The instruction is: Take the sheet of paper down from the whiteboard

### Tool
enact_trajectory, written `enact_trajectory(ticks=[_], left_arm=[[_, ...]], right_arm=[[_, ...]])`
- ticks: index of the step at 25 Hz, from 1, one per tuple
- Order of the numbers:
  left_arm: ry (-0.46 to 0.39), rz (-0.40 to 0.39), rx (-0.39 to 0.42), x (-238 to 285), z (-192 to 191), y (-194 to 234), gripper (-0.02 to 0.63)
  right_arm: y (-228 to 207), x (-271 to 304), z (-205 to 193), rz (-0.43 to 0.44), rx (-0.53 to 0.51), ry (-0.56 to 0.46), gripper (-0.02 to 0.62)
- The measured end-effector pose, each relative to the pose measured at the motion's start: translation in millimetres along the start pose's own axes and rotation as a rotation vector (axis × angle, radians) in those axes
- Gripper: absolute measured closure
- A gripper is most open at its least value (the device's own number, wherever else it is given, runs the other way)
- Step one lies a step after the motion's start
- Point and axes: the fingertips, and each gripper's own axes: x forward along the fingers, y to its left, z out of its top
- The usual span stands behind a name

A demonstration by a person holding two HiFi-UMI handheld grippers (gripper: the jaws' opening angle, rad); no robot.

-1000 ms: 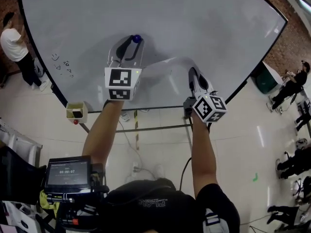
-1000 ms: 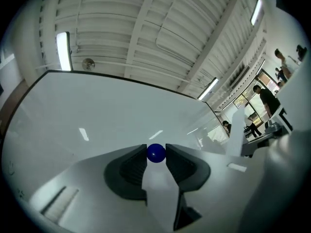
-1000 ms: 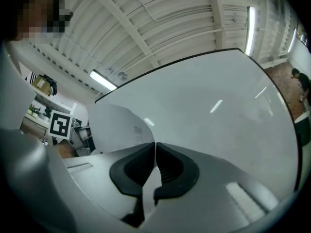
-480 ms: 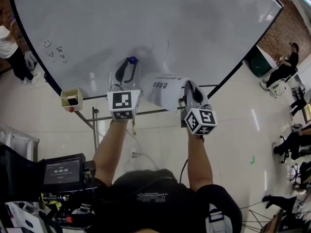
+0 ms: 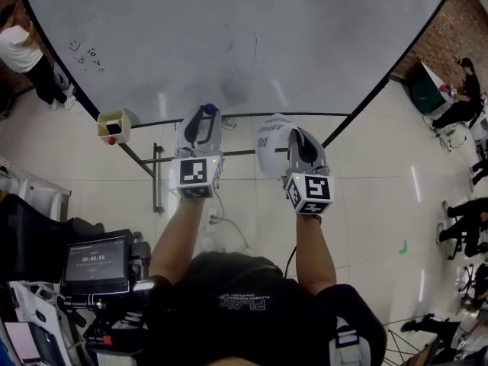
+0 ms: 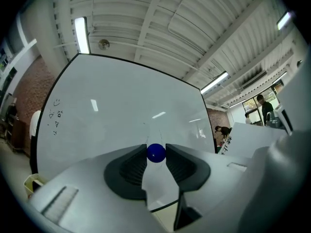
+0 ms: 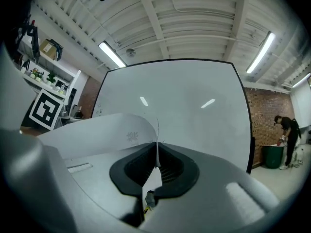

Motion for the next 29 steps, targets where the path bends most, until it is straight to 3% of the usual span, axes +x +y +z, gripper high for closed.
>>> enact_trajectory(ticks=[6,19,29], left_arm=[[0.04,-0.009,0.041,-28,-9,-85,0.483],[0.088,0.051,0.053,-36,-20,-64,0.483],[0.097,0.065,0.063,-37,-23,-58,0.483]], right_arm=[[-40,-48,-9,0.0,-0.003,-0.019,0.581],[-11,-31,-11,0.05,0.027,-0.028,0.581],[23,-24,-10,0.093,-0.08,-0.031,0.581]])
